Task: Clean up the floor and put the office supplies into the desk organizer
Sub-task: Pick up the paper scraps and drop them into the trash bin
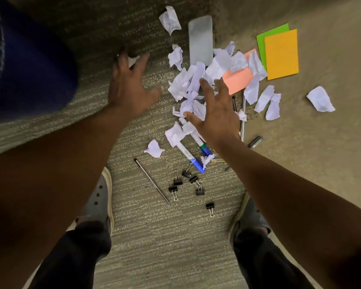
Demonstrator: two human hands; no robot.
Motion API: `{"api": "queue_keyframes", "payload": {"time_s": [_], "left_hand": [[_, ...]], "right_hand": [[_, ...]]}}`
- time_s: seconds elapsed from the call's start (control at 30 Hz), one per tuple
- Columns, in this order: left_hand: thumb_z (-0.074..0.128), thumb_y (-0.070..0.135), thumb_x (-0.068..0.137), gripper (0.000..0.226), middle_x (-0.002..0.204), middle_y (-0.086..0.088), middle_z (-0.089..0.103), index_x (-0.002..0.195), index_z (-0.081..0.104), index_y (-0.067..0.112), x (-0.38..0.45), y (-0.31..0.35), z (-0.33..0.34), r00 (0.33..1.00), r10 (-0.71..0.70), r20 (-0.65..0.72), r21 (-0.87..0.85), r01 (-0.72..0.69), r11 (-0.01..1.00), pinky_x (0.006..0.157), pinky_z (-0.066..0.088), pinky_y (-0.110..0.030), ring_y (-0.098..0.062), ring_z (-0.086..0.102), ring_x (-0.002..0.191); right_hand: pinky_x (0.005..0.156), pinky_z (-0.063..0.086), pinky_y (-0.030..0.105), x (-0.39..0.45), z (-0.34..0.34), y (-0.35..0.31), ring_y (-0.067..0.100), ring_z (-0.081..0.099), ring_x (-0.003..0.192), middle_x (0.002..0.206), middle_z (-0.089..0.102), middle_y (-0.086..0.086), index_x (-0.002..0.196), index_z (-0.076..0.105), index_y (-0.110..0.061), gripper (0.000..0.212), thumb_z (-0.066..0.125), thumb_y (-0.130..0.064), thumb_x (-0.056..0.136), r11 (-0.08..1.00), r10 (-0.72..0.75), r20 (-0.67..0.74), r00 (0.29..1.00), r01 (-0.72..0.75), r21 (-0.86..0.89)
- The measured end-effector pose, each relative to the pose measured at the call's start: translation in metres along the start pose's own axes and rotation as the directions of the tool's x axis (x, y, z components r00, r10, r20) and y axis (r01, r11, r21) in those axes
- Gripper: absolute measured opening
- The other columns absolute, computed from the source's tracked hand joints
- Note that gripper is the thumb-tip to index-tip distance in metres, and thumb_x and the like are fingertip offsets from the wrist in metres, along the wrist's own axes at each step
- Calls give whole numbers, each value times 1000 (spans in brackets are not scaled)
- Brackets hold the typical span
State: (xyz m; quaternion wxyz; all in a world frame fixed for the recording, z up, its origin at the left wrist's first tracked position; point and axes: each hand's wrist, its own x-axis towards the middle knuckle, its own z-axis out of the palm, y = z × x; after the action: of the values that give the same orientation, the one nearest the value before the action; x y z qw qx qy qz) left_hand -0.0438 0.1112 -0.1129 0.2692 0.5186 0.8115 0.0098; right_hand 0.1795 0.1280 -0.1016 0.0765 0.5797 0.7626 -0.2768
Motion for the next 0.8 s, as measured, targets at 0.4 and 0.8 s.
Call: {"api": "queue_keyframes", "payload": {"time_s": [0.4, 0.8], "left_hand": [[66, 66, 74, 68, 131, -12, 46, 122, 60, 19, 25, 35, 2, 997, 70, 28, -64, -68, 996, 98, 44, -40, -31, 42, 124], [60, 5, 89, 22, 121, -17, 53, 111, 63, 10, -10, 84, 41, 979, 203, 34, 52, -204, 977, 76, 55, -38, -31, 61, 94]], "right_hand": [[81, 53, 41, 3, 9, -2, 29, 43, 125, 141, 35, 7, 135, 45, -22, 45, 60, -25, 93, 992, -66, 201, 977, 86, -91], [73, 46, 29, -23, -8, 29, 30, 64, 90, 109, 65, 15, 112, 67, -6, 24, 63, -13, 90, 982, -31, -19, 999, 34, 185]]}}
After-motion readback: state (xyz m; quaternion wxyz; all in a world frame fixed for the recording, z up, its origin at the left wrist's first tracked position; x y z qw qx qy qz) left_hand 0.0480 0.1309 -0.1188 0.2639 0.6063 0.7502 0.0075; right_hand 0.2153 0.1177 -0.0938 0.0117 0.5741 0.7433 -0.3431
